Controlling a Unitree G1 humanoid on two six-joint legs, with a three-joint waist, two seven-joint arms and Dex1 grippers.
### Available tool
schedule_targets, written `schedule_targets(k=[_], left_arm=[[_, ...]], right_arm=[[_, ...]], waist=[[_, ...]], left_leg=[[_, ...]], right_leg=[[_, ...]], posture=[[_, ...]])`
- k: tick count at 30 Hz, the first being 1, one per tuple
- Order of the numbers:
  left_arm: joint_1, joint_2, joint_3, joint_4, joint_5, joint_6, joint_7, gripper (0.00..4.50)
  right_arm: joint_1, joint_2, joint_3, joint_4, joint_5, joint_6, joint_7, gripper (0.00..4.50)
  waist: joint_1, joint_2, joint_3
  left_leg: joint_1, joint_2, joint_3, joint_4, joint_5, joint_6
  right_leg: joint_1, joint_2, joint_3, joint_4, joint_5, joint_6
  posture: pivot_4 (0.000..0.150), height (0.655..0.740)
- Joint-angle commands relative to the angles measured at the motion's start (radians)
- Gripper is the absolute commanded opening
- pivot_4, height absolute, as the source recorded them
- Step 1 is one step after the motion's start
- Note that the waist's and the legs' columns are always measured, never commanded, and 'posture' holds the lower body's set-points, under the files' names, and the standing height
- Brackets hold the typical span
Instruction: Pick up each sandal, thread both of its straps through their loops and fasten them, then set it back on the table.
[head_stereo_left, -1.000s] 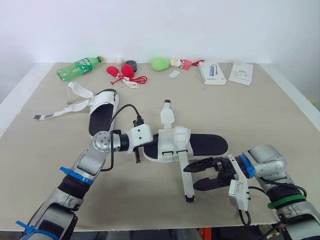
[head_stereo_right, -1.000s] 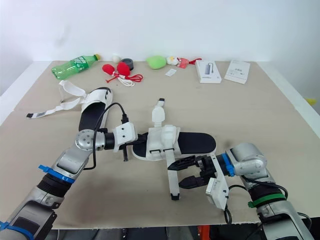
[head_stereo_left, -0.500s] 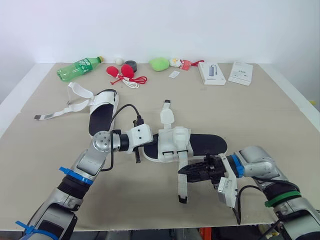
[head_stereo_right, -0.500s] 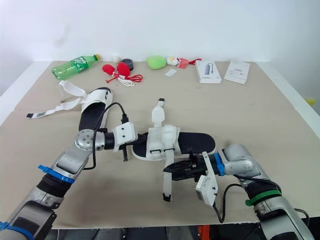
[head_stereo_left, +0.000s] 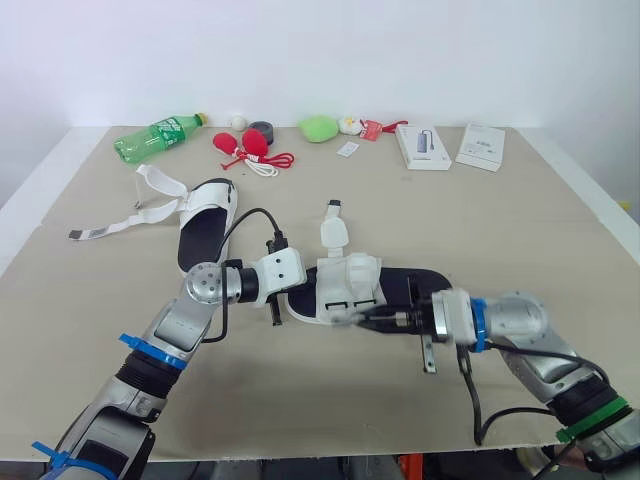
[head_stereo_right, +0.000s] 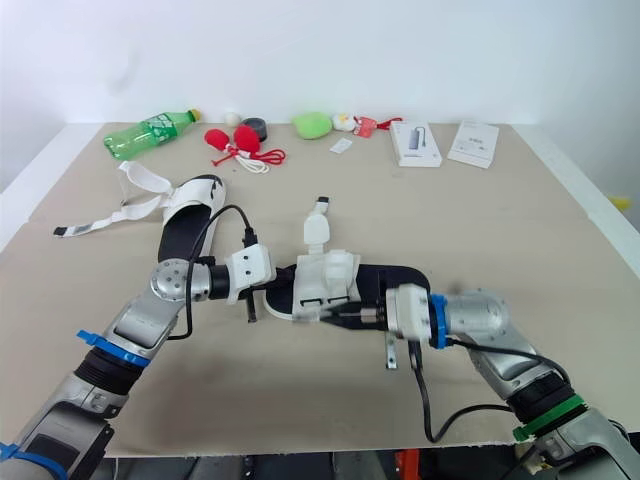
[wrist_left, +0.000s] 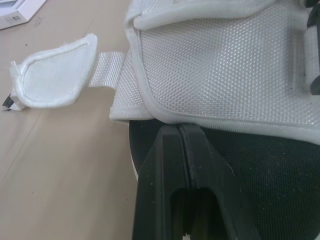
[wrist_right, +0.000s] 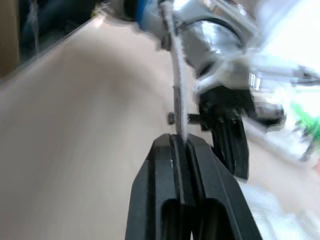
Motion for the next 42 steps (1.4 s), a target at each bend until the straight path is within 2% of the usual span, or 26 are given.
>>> schedule_targets(k=[1,7,9,18,26,42], left_arm=[[-0.004,-0.008,-0.009,-0.005,0.006,-0.01,-0.003,0.0],[-0.001,-0.014,-0.009,-0.01,0.009,-0.01,-0.002,0.0],[0.002,-0.014,-0.008,-0.014,0.009,-0.008,-0.003,0.0],[0.006,-0.012,-0.002,-0.014,0.011,-0.007,0.0,0.0],[0.002,-0.007,0.0,-0.002,0.013,-0.016,-0.003,0.0],[-0.009,-0.022,-0.009,0.019,0.02,-0.036,-0.008,0.0]], right_arm=[[-0.062,0.049,-0.09,-0.029,0.113,0.288,-0.082,0.12],[-0.203,0.163,-0.2,0.062,0.111,0.556,-0.206,0.12],[-0.235,0.183,-0.221,0.097,0.081,0.591,-0.216,0.12],[-0.246,0.227,-0.249,0.192,-0.077,0.616,-0.135,0.12],[-0.247,0.252,-0.272,0.133,-0.082,0.717,-0.104,0.12],[-0.289,0.305,-0.265,0.177,-0.178,0.792,-0.073,0.12]], waist=[[0.0,0.0,0.0],[0.0,0.0,0.0],[0.0,0.0,0.0],[-0.002,0.0,0.0],[-0.003,0.0,0.0],[-0.005,0.0,0.0]], left_leg=[[0.0,0.0,0.0,0.0,0.0,0.0],[-0.002,0.0,0.0,0.0,0.0,0.0],[-0.002,0.0,0.0,0.0,0.0,0.0],[-0.003,0.0,0.0,-0.001,0.0,0.0],[-0.003,0.0,0.0,-0.001,0.0,0.0],[-0.003,0.0,0.0,-0.001,0.0,0.0]], right_leg=[[0.0,0.0,0.0,0.0,0.0,0.0],[-0.002,0.001,-0.001,0.0,0.0,0.001],[-0.003,0.001,-0.001,0.0,0.0,0.001],[-0.004,0.001,0.0,0.0,0.0,0.002],[-0.004,0.001,0.0,0.0,0.0,0.002],[-0.004,0.001,0.0,0.0,0.0,0.002]], posture=[[0.15,0.74],[0.15,0.74],[0.15,0.74],[0.15,0.74],[0.15,0.74],[0.15,0.74]])
